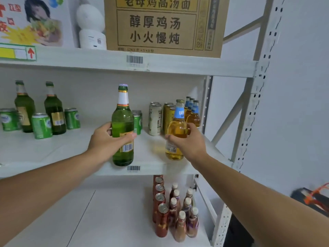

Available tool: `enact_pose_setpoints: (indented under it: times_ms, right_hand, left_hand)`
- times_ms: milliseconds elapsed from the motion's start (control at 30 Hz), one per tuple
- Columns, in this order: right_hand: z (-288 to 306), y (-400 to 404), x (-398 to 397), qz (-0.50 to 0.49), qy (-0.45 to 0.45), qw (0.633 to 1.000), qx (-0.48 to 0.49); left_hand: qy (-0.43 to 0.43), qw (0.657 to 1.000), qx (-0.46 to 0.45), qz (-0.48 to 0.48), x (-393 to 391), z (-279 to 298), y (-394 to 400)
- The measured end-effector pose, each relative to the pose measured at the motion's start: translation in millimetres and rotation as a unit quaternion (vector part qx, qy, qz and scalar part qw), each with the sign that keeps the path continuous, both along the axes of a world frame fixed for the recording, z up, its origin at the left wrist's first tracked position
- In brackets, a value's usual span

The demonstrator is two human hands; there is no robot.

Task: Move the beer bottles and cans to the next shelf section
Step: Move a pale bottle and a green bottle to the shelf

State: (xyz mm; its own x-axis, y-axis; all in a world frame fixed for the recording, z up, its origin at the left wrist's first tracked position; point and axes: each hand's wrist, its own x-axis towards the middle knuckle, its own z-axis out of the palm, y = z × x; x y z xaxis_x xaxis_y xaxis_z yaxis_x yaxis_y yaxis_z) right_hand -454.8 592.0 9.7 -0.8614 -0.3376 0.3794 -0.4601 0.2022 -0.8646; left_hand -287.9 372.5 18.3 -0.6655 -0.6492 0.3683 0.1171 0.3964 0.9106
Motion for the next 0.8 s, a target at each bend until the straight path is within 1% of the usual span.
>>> enact_pose_setpoints:
  times_ms: [133,367,500,700,800]
  right_hand:
    - [-2.3,35.9,-28.3,-0.015,0.012,1.000,0.014]
    - [-11.8,63.5,-73.3,-0.071,-0.016,0.997,0.004]
    - [-15.4,62.7,-90.1,-0.085,-0.033,0.996,-0.013]
    - [-19.2,47.0,-113.2,-0.081,-0.026,0.996,0.005]
    - [-19.5,35.1,-125.5,-0.067,-0.043,0.997,-0.010]
  left_hand:
    - [0.004,1.000,0.005,0.001,-33.0,-3.4,25.2]
    - [0.007,1.000,0.013,-0.007,-74.6,-8.2,38.7]
    - [0.006,1.000,0.015,-0.008,-89.7,-7.8,30.9]
    - [0.012,1.000,0.014,-0.007,-103.7,-5.3,16.1]
    - [0.014,1.000,0.014,-0.005,-107.0,-6.4,7.8]
